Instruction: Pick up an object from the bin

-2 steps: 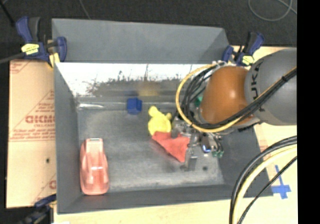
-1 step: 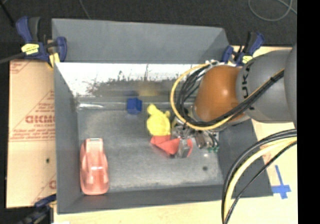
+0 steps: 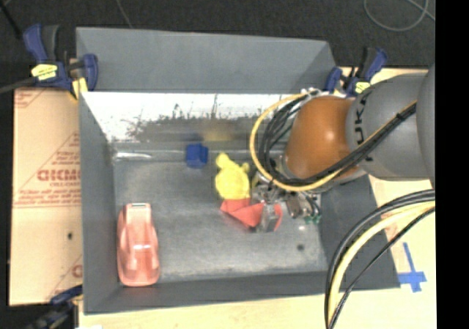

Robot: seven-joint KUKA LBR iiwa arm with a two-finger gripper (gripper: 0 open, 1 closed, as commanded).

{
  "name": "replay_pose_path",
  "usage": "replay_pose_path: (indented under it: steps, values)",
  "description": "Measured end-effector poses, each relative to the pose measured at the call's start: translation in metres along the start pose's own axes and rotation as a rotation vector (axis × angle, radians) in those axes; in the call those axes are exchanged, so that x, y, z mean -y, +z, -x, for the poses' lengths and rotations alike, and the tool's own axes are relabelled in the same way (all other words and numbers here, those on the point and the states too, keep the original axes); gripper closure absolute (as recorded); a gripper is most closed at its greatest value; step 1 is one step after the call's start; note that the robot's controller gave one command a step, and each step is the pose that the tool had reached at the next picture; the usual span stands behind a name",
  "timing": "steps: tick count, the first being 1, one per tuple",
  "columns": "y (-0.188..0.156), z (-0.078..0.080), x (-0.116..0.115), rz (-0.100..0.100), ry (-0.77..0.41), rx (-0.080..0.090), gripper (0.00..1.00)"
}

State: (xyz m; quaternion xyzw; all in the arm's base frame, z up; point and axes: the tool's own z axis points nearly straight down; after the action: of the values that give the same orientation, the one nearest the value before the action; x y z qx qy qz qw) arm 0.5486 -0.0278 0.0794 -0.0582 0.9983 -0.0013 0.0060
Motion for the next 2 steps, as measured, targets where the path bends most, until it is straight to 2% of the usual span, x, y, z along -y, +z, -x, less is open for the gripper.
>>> replay_pose_path:
  steps: [1,2]
  values:
    - [-0.002,0.0,0.0,0.0,0.0,-0.001,1.0]
    - [-0.003,-0.047,0.01,-0.001,-0.501,0.002,1.0]
